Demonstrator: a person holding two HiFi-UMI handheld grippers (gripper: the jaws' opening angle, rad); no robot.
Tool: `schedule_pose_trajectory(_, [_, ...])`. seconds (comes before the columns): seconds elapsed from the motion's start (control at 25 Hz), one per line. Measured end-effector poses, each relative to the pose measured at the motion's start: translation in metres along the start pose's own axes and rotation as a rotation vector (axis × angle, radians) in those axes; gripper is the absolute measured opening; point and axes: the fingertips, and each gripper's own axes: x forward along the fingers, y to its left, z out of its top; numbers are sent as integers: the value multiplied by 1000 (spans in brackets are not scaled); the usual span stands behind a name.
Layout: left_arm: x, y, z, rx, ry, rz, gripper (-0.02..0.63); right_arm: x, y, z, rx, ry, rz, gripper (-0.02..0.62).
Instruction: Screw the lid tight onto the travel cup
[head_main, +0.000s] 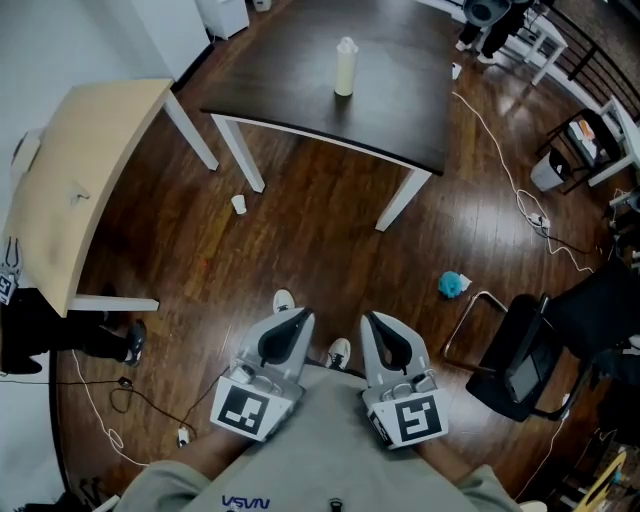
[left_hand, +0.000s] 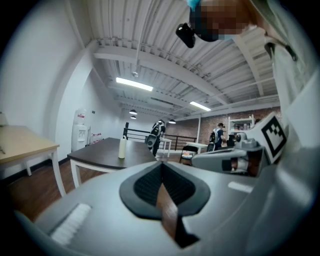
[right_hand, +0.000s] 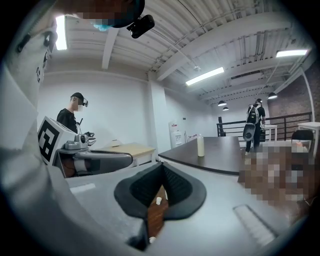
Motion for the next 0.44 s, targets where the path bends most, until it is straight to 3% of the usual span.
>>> schedule_pose_trajectory(0.44, [-1, 1, 1, -6, -5, 7, 2, 1, 3, 0, -7, 1, 12, -3])
